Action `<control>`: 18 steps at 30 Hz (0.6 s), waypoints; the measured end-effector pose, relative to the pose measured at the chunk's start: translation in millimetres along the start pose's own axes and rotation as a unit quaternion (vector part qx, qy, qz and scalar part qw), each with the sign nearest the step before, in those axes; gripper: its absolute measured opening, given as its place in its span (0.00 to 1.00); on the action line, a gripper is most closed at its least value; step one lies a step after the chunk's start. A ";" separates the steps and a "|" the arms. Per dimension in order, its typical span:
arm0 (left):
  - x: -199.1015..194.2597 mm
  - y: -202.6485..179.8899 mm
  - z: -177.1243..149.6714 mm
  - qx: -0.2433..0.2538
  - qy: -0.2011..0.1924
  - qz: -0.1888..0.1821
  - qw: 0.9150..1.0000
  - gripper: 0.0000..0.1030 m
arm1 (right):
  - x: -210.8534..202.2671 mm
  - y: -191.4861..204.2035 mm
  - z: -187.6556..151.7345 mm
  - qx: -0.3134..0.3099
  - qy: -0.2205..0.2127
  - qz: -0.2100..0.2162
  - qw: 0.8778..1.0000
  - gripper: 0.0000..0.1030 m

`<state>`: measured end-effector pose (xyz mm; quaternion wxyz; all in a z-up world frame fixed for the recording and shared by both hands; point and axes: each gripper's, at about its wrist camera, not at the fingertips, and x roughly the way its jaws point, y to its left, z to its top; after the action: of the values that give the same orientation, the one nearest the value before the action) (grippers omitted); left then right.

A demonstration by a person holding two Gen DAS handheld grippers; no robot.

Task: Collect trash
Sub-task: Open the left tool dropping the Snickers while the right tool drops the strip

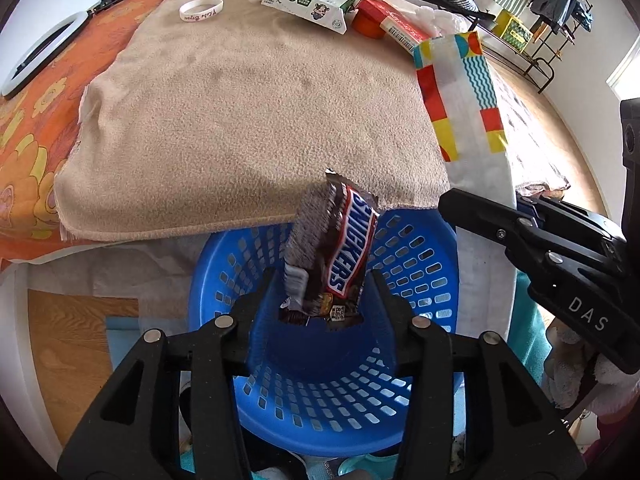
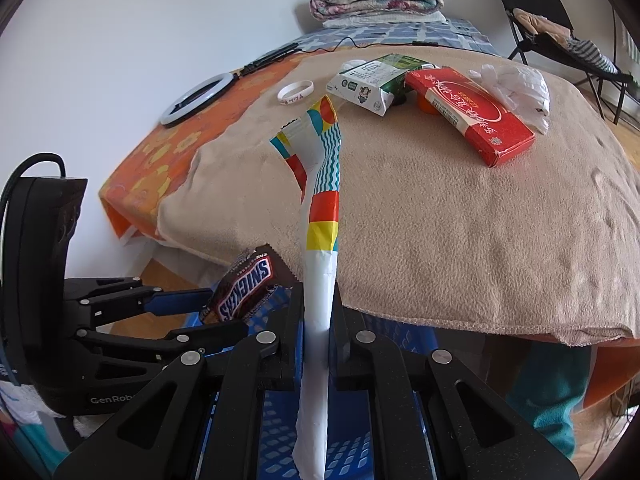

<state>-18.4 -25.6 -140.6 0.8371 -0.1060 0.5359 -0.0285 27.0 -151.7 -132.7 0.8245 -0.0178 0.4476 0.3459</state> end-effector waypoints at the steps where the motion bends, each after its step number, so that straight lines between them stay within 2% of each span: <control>1: -0.3 0.4 0.0 -0.001 0.000 0.001 1.000 0.44 | 0.5 -0.8 -0.8 0.001 0.002 -0.002 1.000 0.13; 2: -0.6 0.7 0.0 -0.001 -0.001 0.002 1.000 0.44 | 1.0 -1.6 -1.4 0.002 0.004 -0.003 1.000 0.15; 4: -1.0 0.9 0.0 0.000 -0.001 0.003 1.000 0.44 | 1.5 -3.5 -2.8 0.005 0.006 -0.005 1.000 0.32; 6: -1.3 1.1 0.3 0.001 -0.001 0.006 1.000 0.44 | 0.8 -5.6 -4.1 0.007 0.005 -0.003 1.000 0.41; 8: -1.4 2.0 0.9 -0.001 -0.001 0.006 1.000 0.44 | -0.4 -6.7 -4.6 0.011 0.005 -0.007 1.000 0.44; 12: -3.4 4.1 2.2 -0.005 -0.006 0.008 1.000 0.57 | -2.3 -11.7 -3.7 0.019 0.004 -0.013 1.000 0.49; 14: -4.6 3.5 3.4 -0.004 -0.009 0.009 1.000 0.58 | -3.7 -14.9 -2.9 0.023 0.003 -0.017 1.000 0.51; 18: -7.1 4.6 7.0 -0.008 -0.014 0.010 1.000 0.66 | -7.2 -22.5 -1.0 0.033 0.001 -0.022 0.999 0.54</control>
<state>-15.4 -18.9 -132.5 0.8442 -0.1076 0.5249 -0.0150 36.9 -173.2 -134.2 0.8316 -0.0008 0.4591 0.3125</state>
